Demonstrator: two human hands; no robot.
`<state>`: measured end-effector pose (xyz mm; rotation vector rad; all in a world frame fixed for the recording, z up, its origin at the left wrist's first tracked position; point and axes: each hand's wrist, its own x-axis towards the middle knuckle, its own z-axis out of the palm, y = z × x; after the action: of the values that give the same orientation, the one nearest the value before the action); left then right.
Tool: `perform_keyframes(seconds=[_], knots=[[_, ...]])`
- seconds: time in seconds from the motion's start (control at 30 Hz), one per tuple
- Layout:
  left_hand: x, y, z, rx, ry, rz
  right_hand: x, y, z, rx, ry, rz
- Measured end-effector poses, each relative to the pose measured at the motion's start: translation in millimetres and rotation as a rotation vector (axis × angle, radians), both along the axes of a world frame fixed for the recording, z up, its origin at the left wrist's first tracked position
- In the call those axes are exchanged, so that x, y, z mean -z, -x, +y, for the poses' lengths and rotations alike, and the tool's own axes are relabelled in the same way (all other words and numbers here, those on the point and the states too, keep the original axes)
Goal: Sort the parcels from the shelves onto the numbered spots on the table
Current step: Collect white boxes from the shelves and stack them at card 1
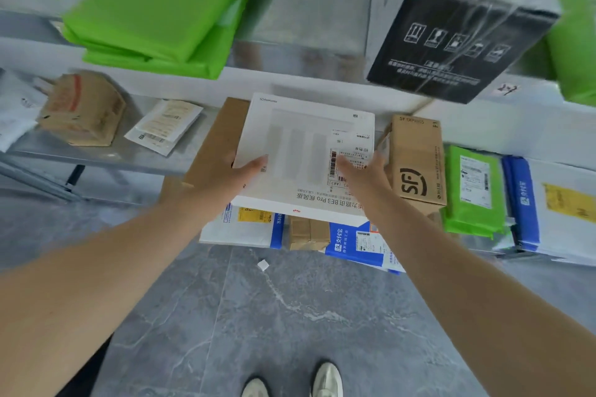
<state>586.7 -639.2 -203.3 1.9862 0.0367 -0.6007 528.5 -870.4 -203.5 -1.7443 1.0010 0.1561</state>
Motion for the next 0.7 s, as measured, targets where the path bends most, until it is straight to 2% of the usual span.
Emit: perform_keyframes(seconds=[0.2, 0.4, 0.7], knots=[[-80, 91, 30, -0.158, 0.11, -0.024, -79, 78, 35, -0.08, 0.022, -0.054], [-118, 191, 54, -0.26, 0.209, 0.027, -130, 168, 60, -0.064, 0.019, -0.126], [-225, 319, 62, -0.42, 0.282, -0.145, -213, 287, 64, -0.229, -0.064, -0.395]])
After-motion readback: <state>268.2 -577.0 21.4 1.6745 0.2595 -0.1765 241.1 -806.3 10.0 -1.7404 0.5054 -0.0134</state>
